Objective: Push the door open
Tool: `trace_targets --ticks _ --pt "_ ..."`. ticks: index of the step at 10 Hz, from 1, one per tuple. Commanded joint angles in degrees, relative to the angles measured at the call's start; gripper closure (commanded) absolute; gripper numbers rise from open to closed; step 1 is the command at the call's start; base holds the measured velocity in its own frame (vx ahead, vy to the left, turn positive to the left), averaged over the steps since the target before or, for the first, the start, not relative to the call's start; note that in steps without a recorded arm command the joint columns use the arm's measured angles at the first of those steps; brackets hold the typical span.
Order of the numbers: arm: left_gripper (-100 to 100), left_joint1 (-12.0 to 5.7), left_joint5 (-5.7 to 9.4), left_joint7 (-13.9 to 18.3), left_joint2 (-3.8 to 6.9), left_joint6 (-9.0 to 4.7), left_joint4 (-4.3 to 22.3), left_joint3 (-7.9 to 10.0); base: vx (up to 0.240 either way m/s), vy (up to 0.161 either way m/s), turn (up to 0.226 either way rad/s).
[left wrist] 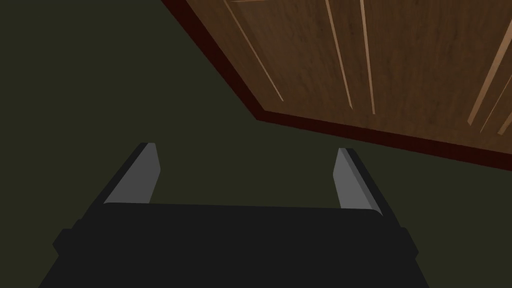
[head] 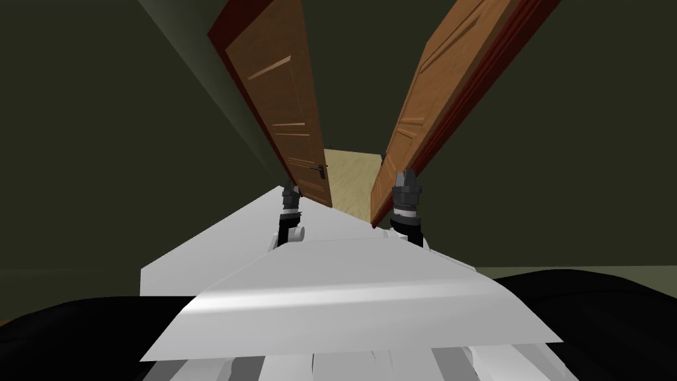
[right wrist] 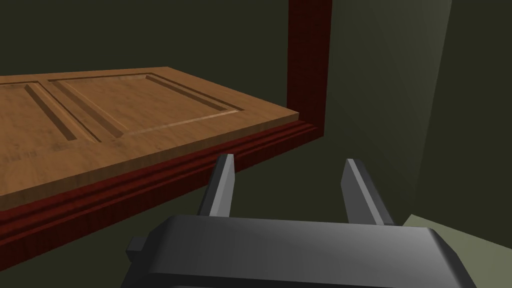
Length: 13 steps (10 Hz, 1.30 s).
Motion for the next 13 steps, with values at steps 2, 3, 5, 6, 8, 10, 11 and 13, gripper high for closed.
trace_targets --ticks 2,3,5,6,8,10,11,13 --pt "-100 -2.73 0.11 1.2 0.77 -0.01 4.5 -0.95 0.091 0.105 -0.025" --pt "-100 -3.9 0.14 1.6 1.01 -0.01 6.1 -1.33 0.091 0.105 -0.029" --pt "-100 -6.42 0.18 2.5 1.45 -0.01 10.4 -2.16 0.095 0.093 -0.024" --pt "-100 -7.68 0.2 3.0 1.66 -0.01 12.4 -2.58 0.099 0.097 -0.024" --pt "-100 -8.99 0.23 3.4 1.86 -0.01 14.4 -3.01 0.078 0.088 -0.02" --pt "-100 -11.67 0.28 4.4 2.21 -0.01 18.7 -3.89 0.048 0.071 -0.018" --pt "-100 -13.01 0.3 4.8 2.38 -0.01 20.8 -4.33 0.085 0.095 -0.031" --pt "-100 -14.39 0.33 5.3 2.51 -0.01 23.0 -4.79 0.078 0.069 -0.022"
